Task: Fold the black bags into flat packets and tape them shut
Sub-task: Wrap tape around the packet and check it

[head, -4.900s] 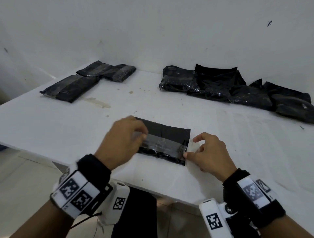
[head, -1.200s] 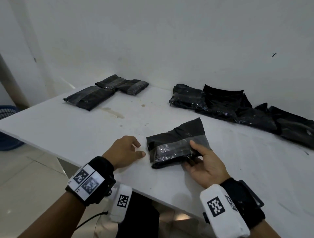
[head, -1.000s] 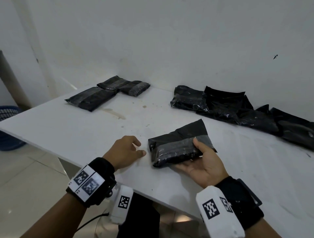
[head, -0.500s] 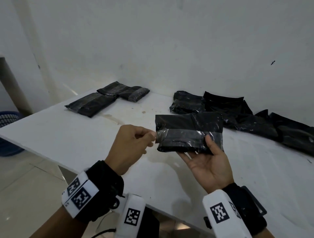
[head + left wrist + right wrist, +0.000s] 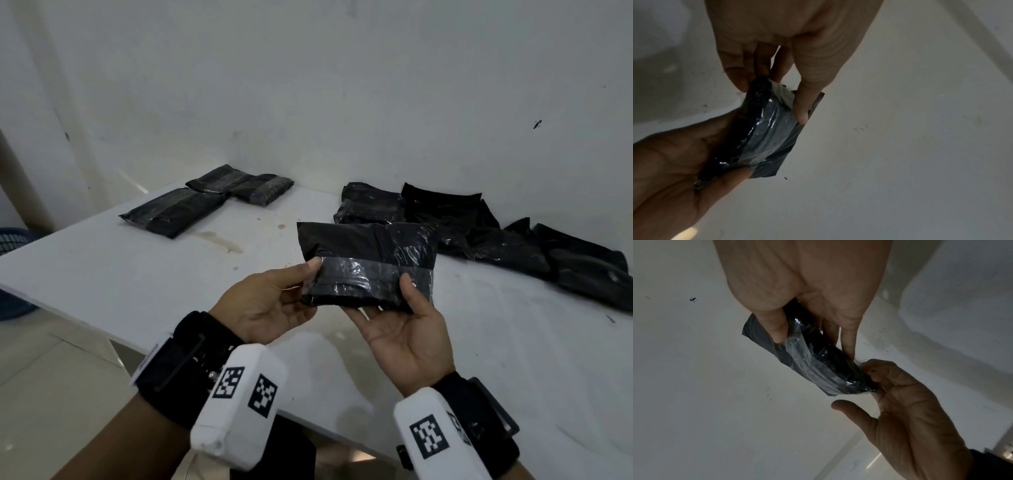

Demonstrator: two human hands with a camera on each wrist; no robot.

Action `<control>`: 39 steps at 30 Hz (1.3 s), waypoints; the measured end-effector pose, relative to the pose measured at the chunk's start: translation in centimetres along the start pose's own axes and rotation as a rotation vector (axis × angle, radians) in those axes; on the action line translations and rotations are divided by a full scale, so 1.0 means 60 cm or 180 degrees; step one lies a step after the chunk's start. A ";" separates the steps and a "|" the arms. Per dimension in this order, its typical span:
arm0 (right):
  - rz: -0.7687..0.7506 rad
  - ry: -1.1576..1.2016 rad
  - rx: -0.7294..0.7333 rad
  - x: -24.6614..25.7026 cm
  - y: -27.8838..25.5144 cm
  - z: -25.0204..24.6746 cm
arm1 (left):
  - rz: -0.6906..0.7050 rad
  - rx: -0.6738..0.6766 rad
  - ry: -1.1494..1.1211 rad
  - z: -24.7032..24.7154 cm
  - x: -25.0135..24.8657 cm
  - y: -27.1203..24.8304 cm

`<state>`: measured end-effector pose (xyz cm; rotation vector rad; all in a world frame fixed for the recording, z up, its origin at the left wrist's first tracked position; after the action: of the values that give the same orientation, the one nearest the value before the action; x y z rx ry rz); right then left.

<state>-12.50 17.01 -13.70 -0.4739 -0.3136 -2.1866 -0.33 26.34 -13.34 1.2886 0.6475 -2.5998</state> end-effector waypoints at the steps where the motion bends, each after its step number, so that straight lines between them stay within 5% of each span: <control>1: 0.0009 -0.0016 0.0018 -0.002 0.000 0.002 | -0.0025 0.0006 -0.0082 0.002 0.003 0.002; 12: 0.0191 -0.0364 -0.0027 -0.019 -0.003 -0.014 | -0.0057 -0.0099 0.0047 -0.009 0.026 0.012; 17: 0.0023 -0.1846 -0.0508 0.038 -0.010 -0.047 | -0.0058 -0.0266 0.0412 -0.039 0.021 0.013; 22: 0.0270 -0.3256 -0.0509 0.066 -0.024 -0.049 | -0.0213 -0.0416 0.0790 -0.069 0.024 0.015; 30: 0.0757 -0.3777 -0.0740 0.068 -0.022 -0.094 | -0.0450 -0.0497 0.1296 -0.085 0.044 0.022; 39: 0.0886 -0.4782 -0.1035 0.089 -0.018 -0.118 | -0.0080 -0.0680 0.2124 -0.070 0.021 0.034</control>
<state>-17.97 11.22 -17.79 -2.1383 -0.6003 -1.2153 2.60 26.51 -17.19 2.0769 1.0028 -2.0056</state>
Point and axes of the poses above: each hand's wrist, its own y-axis towards the middle knuckle, its own z-axis out of the palm, x = y × z, the point moved 9 cm from there along y, towards the middle knuckle, and after that the axes turned 9 degrees about x, right-handed, at the moved point
